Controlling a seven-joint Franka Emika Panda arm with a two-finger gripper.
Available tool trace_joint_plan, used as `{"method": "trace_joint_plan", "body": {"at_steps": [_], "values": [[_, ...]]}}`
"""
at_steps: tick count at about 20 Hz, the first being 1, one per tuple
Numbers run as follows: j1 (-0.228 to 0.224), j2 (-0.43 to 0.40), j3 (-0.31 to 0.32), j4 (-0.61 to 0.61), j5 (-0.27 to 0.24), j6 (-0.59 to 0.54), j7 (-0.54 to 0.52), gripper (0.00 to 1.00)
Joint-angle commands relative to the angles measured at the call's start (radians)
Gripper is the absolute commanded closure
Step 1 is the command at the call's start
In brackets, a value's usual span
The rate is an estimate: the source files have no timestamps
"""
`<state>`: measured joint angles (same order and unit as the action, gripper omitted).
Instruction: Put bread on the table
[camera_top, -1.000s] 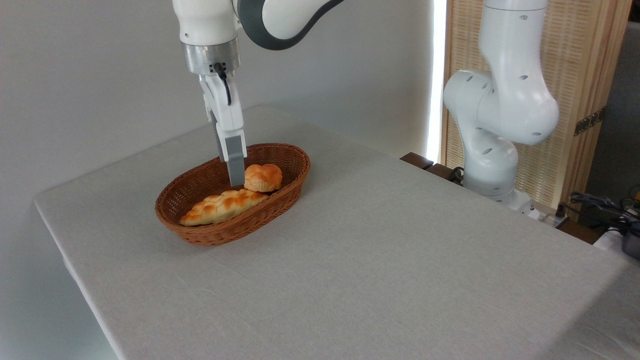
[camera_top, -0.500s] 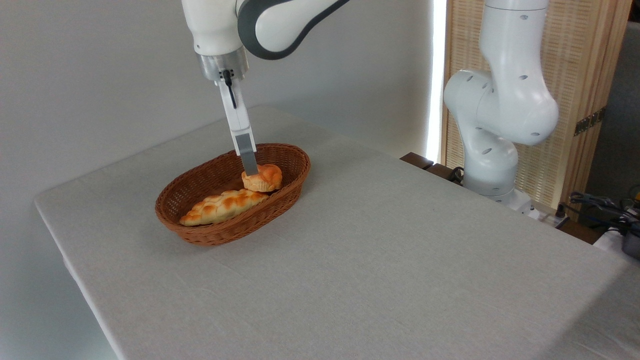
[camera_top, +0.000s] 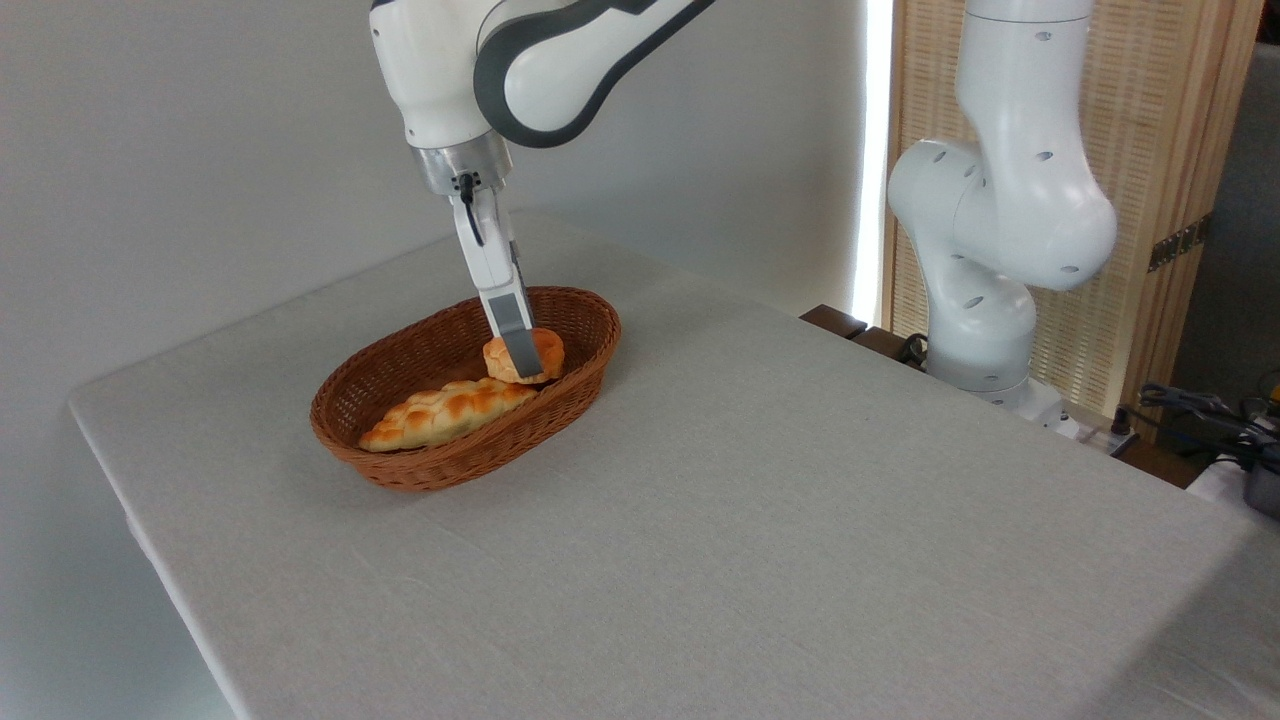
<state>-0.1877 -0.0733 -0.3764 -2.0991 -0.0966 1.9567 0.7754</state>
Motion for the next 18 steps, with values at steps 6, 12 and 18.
{"method": "trace_joint_plan", "body": {"at_steps": [6,12,18], "values": [[0.002,0.010,-0.003,-0.004,0.011,0.048,0.012,1.00],[0.011,0.000,0.010,0.025,0.002,0.007,-0.007,1.00],[0.033,0.009,0.098,0.172,-0.020,-0.198,-0.007,1.00]]}}
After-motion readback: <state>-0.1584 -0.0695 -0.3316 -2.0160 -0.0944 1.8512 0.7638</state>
